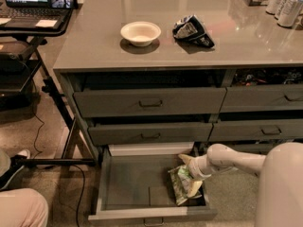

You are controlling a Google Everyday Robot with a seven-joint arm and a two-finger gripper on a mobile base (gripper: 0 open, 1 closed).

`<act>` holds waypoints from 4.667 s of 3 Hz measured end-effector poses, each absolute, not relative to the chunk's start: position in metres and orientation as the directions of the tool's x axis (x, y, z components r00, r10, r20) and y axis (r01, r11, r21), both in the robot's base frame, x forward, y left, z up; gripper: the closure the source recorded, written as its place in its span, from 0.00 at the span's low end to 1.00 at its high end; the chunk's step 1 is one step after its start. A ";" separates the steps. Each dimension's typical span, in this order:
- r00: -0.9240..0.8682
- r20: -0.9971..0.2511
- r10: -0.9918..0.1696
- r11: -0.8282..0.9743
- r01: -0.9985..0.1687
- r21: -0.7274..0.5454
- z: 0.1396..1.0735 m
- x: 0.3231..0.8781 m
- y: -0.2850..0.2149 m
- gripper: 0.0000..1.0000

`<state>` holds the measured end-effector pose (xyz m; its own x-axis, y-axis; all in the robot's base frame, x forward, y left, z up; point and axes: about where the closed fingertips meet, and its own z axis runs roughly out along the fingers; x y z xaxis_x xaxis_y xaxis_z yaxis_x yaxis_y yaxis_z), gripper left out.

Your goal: Pick green jalapeno chip bag from bottom drawer and place on counter

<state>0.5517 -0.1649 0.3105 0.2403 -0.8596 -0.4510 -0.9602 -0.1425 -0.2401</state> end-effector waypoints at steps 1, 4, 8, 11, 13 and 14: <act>0.227 -0.447 -0.865 -0.116 -0.958 -0.261 0.278 0.566 -0.167 0.00; 0.163 -0.392 -0.905 -0.059 -0.963 -0.264 0.221 0.585 -0.170 0.00; 0.048 -0.341 -0.939 -0.035 -0.998 -0.044 0.132 0.600 -0.172 0.00; 0.029 -0.349 -0.937 -0.031 -1.000 0.000 0.121 0.601 -0.177 0.63; 0.047 -0.374 -0.926 -0.034 -0.999 -0.040 0.128 0.596 -0.180 1.00; 0.093 -0.400 -0.912 -0.043 -0.990 -0.132 0.155 0.591 -0.184 1.00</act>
Offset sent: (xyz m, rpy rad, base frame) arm 0.0432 -0.0116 -0.1035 -0.1080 -0.0601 -0.1665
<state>0.5910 -0.1844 0.1551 0.0932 -0.9116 -0.4004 -0.9903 -0.0433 -0.1318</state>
